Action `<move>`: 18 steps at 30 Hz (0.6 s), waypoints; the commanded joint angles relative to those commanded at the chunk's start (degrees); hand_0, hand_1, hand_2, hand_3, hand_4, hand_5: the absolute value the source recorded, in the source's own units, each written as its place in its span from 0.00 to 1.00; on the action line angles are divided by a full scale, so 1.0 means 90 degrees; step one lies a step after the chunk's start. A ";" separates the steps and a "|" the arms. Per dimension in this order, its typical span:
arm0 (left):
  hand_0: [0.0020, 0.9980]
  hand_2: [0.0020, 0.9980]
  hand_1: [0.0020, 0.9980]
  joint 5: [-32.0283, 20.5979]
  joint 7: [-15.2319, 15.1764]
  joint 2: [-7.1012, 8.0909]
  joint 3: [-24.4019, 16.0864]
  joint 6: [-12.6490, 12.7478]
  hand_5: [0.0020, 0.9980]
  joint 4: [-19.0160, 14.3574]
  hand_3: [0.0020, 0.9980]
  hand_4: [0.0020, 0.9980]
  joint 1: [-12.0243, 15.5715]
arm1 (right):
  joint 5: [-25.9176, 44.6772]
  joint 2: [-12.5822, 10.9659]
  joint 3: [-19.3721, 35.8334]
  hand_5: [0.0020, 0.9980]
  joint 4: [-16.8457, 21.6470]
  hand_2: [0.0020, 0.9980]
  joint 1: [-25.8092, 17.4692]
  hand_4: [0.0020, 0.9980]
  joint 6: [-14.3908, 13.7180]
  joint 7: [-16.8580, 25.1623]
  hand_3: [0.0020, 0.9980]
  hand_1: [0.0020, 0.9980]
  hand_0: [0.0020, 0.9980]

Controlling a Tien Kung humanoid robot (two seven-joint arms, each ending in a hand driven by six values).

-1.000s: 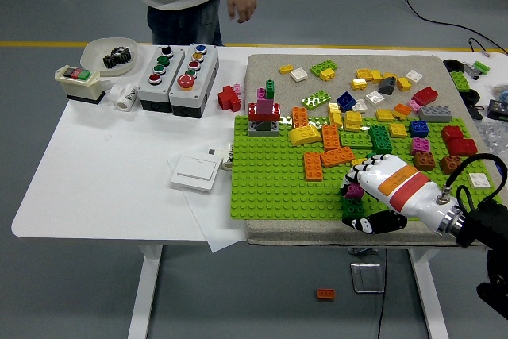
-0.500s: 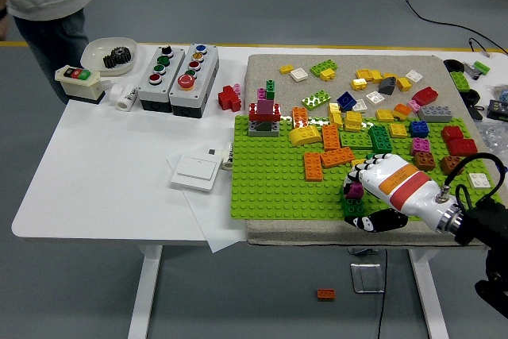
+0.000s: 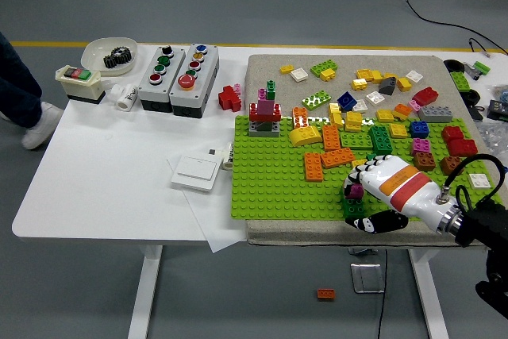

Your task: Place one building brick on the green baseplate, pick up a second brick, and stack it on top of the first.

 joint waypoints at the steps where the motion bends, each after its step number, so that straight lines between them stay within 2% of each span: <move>1: 0.84 0.82 0.82 -0.0004 -0.0001 0.0000 0.0002 0.0000 0.68 0.0001 0.63 0.73 0.0000 | 0.0008 -0.0001 0.0014 0.51 0.0014 0.65 -0.0002 0.85 -0.0019 0.0006 0.56 0.60 0.62; 8: 0.84 0.82 0.82 -0.0023 -0.0008 -0.0003 0.0014 0.0007 0.69 0.0004 0.63 0.73 0.0008 | 0.0214 0.0006 0.0296 0.51 0.0154 0.65 -0.0044 0.85 -0.0330 0.0078 0.57 0.61 0.63; 12: 0.84 0.82 0.82 -0.0015 -0.0005 -0.0003 0.0011 0.0003 0.69 0.0006 0.63 0.73 0.0013 | 0.0263 0.0042 0.0562 0.51 0.0004 0.68 0.0004 0.86 -0.0611 -0.0020 0.59 0.61 0.66; 16: 0.84 0.82 0.82 0.0013 0.0003 -0.0006 -0.0007 -0.0006 0.69 0.0008 0.63 0.73 0.0023 | 0.0081 0.0099 0.0785 0.51 -0.0339 0.68 0.0160 0.86 -0.0542 -0.0488 0.59 0.61 0.66; 17: 0.84 0.82 0.82 0.0014 0.0004 -0.0006 -0.0008 -0.0006 0.69 0.0008 0.63 0.73 0.0023 | 0.0074 0.0100 0.0790 0.50 -0.0351 0.70 0.0165 0.87 -0.0537 -0.0509 0.65 0.62 0.65; 18: 0.84 0.82 0.82 0.0015 0.0003 -0.0006 -0.0008 -0.0007 0.69 0.0009 0.63 0.73 0.0026 | 0.0013 0.0115 0.0834 0.50 -0.0454 0.70 0.0228 0.87 -0.0514 -0.0603 0.65 0.62 0.65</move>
